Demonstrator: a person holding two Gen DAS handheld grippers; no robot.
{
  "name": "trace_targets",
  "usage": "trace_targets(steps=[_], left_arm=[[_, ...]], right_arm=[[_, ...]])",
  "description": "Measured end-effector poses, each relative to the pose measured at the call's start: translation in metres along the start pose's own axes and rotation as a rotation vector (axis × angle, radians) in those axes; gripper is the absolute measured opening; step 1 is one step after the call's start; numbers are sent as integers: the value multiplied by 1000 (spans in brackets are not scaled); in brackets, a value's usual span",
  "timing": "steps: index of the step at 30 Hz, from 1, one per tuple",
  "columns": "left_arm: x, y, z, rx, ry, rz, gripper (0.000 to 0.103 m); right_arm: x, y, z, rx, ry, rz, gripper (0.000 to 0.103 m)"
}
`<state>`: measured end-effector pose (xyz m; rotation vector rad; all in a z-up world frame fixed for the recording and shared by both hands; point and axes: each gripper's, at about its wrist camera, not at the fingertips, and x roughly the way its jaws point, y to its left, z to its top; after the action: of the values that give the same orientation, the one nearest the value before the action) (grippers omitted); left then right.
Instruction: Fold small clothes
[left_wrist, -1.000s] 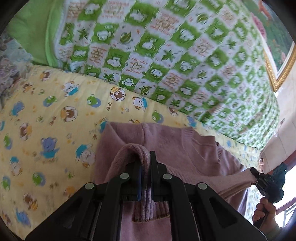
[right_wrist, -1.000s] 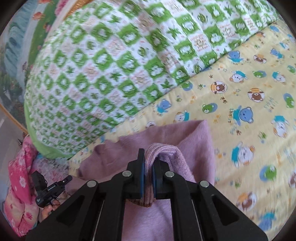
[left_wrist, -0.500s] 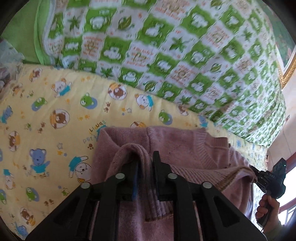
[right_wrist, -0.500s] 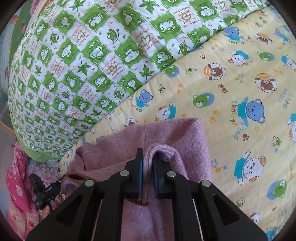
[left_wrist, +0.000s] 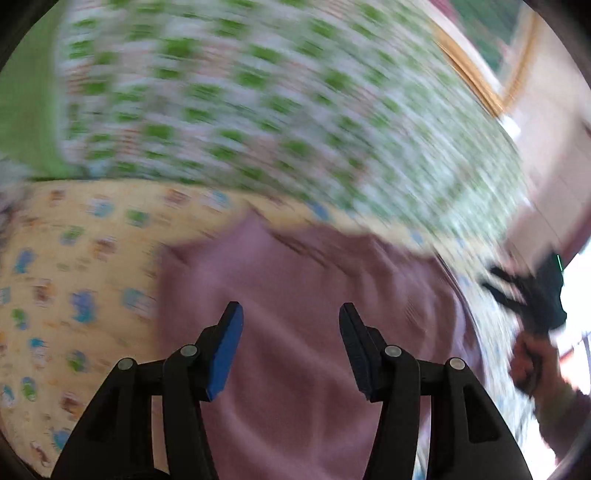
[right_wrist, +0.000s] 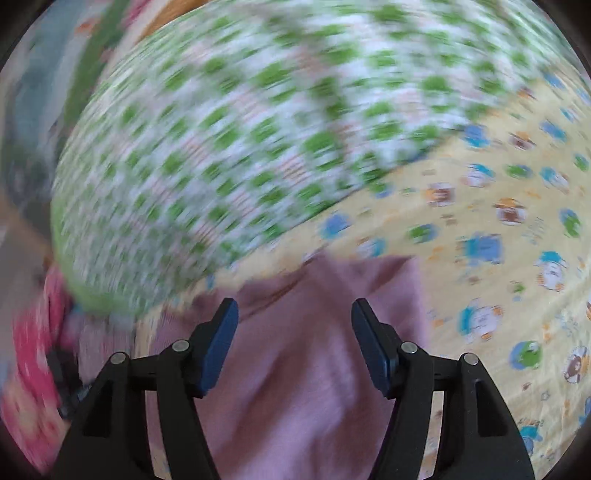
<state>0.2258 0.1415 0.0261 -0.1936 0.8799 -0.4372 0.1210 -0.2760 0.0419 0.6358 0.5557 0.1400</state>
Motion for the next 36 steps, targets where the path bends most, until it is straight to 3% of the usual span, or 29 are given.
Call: trace_targets(steps=[3, 7, 9, 12, 14, 16, 18, 20, 21, 22, 23, 26, 30, 32, 33, 34, 35, 36], left_arm=[[19, -40, -27, 143, 104, -89, 54], [47, -69, -51, 265, 206, -135, 54], [65, -72, -54, 299, 236, -105, 54], [90, -62, -42, 283, 250, -56, 51], [104, -45, -22, 226, 233, -15, 46], [108, -28, -4, 160, 204, -10, 39], [113, -7, 15, 107, 167, 70, 35], [116, 11, 30, 66, 133, 117, 34], [116, 21, 35, 52, 120, 164, 33], [117, 29, 37, 42, 120, 191, 26], [118, 41, 39, 24, 118, 211, 18], [113, 56, 37, 19, 102, 241, 10], [94, 64, 30, -12, 65, 244, 10], [76, 64, 24, -23, 47, 234, 11], [67, 58, 20, -14, 41, 246, 16], [58, 53, 17, -7, 32, 273, 36], [43, 48, 10, -6, 11, 279, 43], [31, 47, 4, -13, 5, 262, 43]], right_arm=[[19, 37, -25, -186, 115, 83, 59], [57, 65, -55, -352, 315, 206, 50], [79, 71, -63, -422, 394, 193, 49], [112, 57, -57, -420, 431, 128, 47], [124, 40, -41, -368, 384, 61, 43], [128, 14, -21, -247, 318, 40, 32], [128, -10, -5, -156, 253, -39, 9], [122, -28, 5, -78, 192, -86, 2], [119, -32, 7, -73, 169, -126, 0], [115, -36, 9, -65, 132, -162, 0], [110, -39, 10, -58, 109, -184, 0], [97, -49, 18, -11, 33, -259, 0], [78, -58, 19, 32, -19, -349, 0], [62, -61, 21, 59, -29, -339, 0], [54, -57, 20, 57, -32, -345, 2], [47, -51, 17, 48, -36, -341, 3], [40, -44, 14, 36, -42, -325, 3], [31, -34, 10, 22, -45, -295, 3]])
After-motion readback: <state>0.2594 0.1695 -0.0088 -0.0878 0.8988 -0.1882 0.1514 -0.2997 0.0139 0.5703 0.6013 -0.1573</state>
